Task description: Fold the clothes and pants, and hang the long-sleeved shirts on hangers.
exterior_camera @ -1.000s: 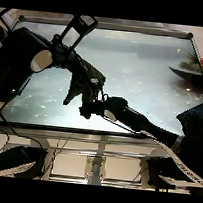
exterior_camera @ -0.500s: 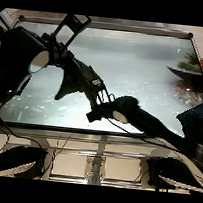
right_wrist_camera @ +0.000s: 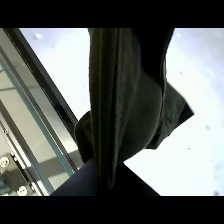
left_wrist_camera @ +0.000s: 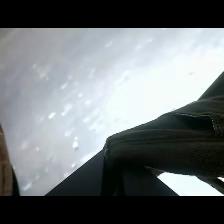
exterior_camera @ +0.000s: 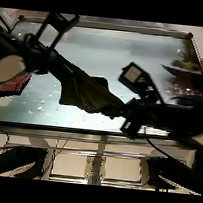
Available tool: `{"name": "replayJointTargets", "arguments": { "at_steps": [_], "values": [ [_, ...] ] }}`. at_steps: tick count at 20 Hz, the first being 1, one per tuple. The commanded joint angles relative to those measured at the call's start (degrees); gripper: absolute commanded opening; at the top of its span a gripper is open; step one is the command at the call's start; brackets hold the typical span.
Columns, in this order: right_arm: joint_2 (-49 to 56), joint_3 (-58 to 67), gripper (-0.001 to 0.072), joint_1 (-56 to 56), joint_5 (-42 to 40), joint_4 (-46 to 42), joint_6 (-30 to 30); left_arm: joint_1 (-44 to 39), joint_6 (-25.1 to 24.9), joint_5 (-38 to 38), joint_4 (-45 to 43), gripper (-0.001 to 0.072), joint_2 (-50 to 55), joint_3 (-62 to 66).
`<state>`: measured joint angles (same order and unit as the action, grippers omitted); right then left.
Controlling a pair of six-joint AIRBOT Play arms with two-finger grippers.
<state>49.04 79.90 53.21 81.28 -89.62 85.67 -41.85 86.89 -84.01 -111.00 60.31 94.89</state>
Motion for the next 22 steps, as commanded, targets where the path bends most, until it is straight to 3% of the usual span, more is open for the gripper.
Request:
{"name": "replayJointTargets", "arguments": {
  "at_steps": [1,6,9,15,19,22],
  "values": [
    [-1.4,6.3,0.0019,0.0,12.0,-0.4,-8.9,-1.1,6.5,1.7,4.3,0.0068,-5.2,0.1],
    [-0.5,6.8,0.0019,0.0,23.4,-2.9,-15.9,-1.1,9.4,5.4,4.6,0.0067,-10.3,0.1],
    [0.2,6.8,0.0019,0.0,23.9,-7.0,-16.8,-1.1,9.2,5.4,4.9,0.0067,-10.3,0.1],
    [0.3,6.8,0.0018,0.0,22.5,-28.3,-16.3,-1.2,9.3,7.1,5.2,0.0066,-10.6,0.2],
    [0.2,6.8,0.0018,0.0,19.3,-27.5,-13.7,-1.2,11.5,20.1,5.2,0.0066,-11.8,0.9],
    [0.2,6.8,0.0017,0.0,9.5,-33.8,-10.6,-1.2,11.5,28.0,3.2,0.0066,-11.9,1.1]
  ]
}}
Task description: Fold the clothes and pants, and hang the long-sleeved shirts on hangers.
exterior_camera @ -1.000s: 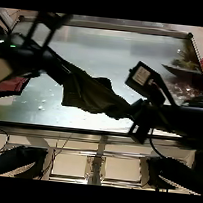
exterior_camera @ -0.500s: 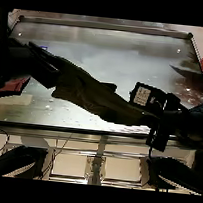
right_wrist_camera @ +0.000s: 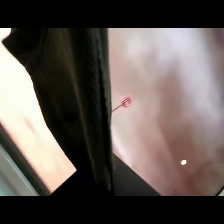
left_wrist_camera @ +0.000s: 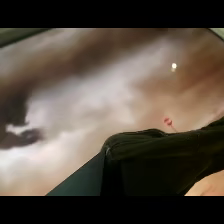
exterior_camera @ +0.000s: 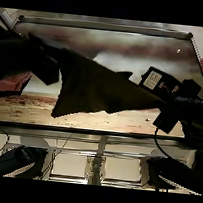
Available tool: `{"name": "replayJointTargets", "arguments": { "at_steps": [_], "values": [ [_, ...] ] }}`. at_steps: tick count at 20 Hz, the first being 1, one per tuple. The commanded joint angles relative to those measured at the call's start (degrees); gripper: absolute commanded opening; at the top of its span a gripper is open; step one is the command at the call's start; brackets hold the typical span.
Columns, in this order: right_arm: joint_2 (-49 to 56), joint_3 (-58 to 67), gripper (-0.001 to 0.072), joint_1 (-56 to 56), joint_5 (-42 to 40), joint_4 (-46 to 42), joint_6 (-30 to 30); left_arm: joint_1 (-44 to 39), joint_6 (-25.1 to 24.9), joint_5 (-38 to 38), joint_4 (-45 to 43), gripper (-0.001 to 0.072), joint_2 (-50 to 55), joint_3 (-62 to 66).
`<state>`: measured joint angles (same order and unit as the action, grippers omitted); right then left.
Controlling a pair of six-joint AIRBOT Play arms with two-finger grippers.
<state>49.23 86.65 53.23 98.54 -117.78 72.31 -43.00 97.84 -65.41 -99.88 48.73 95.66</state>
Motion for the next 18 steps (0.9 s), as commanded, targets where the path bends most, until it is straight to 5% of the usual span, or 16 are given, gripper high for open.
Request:
{"name": "replayJointTargets", "arguments": {
  "at_steps": [1,5,9,14,18],
  "values": [
    [0.0,0.3,0.0018,0.0,-10.2,-7.2,3.1,0.0,0.5,10.0,-8.2,0.0066,-0.2,0.4],
    [0.0,2.9,0.0018,0.0,-12.0,-11.2,1.0,0.0,0.5,8.5,-9.5,0.0066,-0.1,0.4],
    [0.0,6.6,0.0018,0.0,-5.0,-9.4,-3.0,0.0,1.2,3.1,-6.9,0.0066,-0.1,0.4],
    [0.0,12.0,0.0018,0.0,6.0,3.7,-4.2,0.0,2.7,-3.3,-2.3,0.0066,0.2,0.4],
    [0.4,12.5,0.0017,0.0,6.8,8.6,-4.0,0.3,5.1,-14.4,-2.1,0.0066,3.9,0.3]
  ]
}}
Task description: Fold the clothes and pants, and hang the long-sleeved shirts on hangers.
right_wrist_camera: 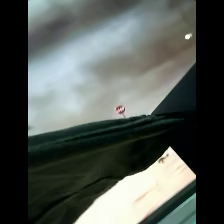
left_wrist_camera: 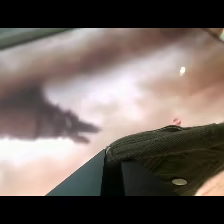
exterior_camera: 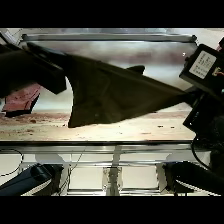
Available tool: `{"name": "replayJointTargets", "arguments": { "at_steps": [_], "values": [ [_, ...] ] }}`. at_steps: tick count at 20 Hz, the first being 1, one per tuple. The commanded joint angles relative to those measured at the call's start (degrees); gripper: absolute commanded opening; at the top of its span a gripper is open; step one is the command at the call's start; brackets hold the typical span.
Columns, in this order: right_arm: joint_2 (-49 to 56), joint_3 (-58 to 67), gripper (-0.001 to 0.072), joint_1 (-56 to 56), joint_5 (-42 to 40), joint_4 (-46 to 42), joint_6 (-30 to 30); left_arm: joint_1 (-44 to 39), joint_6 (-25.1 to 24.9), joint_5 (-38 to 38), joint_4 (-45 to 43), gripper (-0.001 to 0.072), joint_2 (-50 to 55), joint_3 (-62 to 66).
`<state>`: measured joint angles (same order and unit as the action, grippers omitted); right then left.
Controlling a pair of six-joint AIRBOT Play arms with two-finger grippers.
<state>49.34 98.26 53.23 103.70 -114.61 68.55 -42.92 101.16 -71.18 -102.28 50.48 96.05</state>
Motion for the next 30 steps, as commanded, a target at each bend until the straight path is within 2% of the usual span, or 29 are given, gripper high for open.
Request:
{"name": "replayJointTargets", "arguments": {
  "at_steps": [1,4,7,10,13,16,21,23,27,30],
  "values": [
    [0.7,0.9,0.0016,0.0,1.7,5.8,-0.3,0.7,1.8,-11.4,0.4,0.0066,3.5,0.0],
    [2.9,0.6,0.0015,-0.1,1.7,6.7,-0.8,2.0,1.7,-17.7,0.3,0.0067,8.4,-0.1],
    [7.5,0.6,0.0015,-3.3,1.1,6.7,-4.0,4.2,0.9,-17.8,-3.8,0.0066,13.9,-0.1],
    [11.7,0.6,0.0016,-12.5,-5.3,7.0,-5.3,5.7,-1.7,-13.9,-13.4,0.0066,18.9,-0.1],
    [16.0,0.6,0.0017,-24.2,-11.8,14.4,-7.7,7.6,-5.1,-5.8,-13.3,0.0067,23.2,-0.1],
    [21.1,0.6,0.0016,-33.6,-15.5,21.8,-12.2,9.8,-6.1,1.9,-13.9,0.0067,27.6,-0.1],
    [29.3,0.6,0.0016,-41.1,-22.6,26.9,-14.8,13.7,-9.4,10.8,-14.5,0.0066,34.6,-0.1],
    [32.1,0.6,0.0016,-41.2,-25.3,26.9,-15.3,13.9,-11.5,12.9,-14.5,0.0066,36.1,-0.1],
    [35.3,0.3,0.0017,-41.2,-24.4,27.6,-15.3,14.1,-17.2,13.5,-14.5,0.0066,37.7,-0.2],
    [35.3,-2.6,0.0017,-41.8,-19.1,33.7,-15.0,14.4,-21.9,9.7,-14.5,0.0066,37.8,-1.9]
  ]
}}
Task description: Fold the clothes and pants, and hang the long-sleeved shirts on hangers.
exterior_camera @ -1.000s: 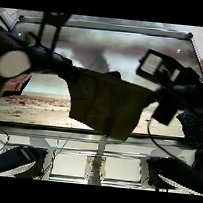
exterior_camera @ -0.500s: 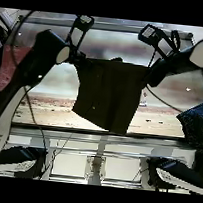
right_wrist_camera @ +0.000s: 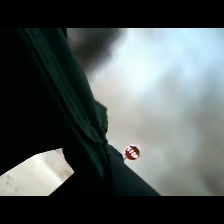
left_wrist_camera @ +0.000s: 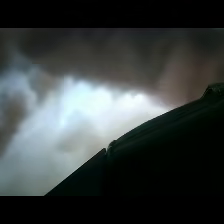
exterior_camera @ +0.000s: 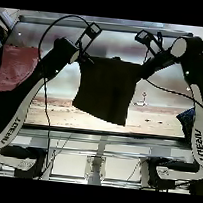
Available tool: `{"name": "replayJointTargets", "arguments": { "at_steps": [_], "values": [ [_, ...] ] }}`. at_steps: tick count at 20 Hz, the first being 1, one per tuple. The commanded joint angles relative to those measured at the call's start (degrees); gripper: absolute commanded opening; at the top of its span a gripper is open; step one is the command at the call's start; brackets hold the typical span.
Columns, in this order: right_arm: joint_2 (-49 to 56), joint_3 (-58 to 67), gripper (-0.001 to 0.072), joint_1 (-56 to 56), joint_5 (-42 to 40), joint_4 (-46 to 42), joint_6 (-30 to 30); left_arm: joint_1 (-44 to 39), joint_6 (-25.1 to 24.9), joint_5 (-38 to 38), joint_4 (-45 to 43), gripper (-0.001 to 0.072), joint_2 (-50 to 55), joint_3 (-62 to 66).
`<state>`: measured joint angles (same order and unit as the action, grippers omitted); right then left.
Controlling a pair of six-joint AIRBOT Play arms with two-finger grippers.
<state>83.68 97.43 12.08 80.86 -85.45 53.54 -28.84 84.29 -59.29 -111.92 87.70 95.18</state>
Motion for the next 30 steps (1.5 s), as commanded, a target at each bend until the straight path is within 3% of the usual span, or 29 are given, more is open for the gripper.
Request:
{"name": "replayJointTargets", "arguments": {
  "at_steps": [1,4,8,11,16,21,22,23,24,27,30],
  "values": [
    [0.9,-3.5,0.0017,-0.8,5.5,6.4,0.0,0.5,-5.6,-4.4,-4.5,0.0066,0.6,-2.3],
    [-0.8,-12.1,0.0017,-1.0,6.5,7.9,0.9,0.7,-5.7,-8.3,-4.0,0.0065,0.0,-8.7],
    [-6.3,-24.8,0.0017,-1.0,4.5,8.0,1.0,0.6,-6.0,-7.6,-0.1,0.0065,-4.2,-19.0],
    [-10.3,-31.5,0.0017,-0.9,4.0,13.0,1.0,0.6,-6.0,-7.6,0.1,0.0065,-8.4,-25.5],
    [-12.3,-38.0,0.0018,-0.9,5.4,21.9,3.0,0.6,-5.7,-9.2,0.1,0.0066,-11.6,-28.8],
    [-12.3,-39.8,0.002,2.1,7.9,22.1,6.8,0.6,-5.7,-11.1,4.1,0.0077,-11.7,-28.8],
    [-12.3,-39.8,0.0041,2.5,9.2,22.0,8.2,0.6,-6.1,-12.1,5.7,0.0161,-11.7,-28.8],
    [-12.3,-39.8,0.0129,2.8,11.3,21.9,9.1,0.6,-6.8,-13.6,7.1,0.0263,-11.7,-28.8],
    [-12.3,-39.8,0.0212,2.8,13.4,21.9,10.0,0.6,-7.3,-15.3,7.8,0.0277,-11.7,-28.8],
    [-12.4,-39.8,0.0217,2.8,18.0,21.9,12.6,0.6,-8.9,-18.2,10.5,0.0277,-12.9,-28.8],
    [-12.5,-39.8,0.0414,2.8,18.8,21.7,14.0,0.6,-10.4,-18.1,14.1,0.0277,-15.9,-28.8]
  ]
}}
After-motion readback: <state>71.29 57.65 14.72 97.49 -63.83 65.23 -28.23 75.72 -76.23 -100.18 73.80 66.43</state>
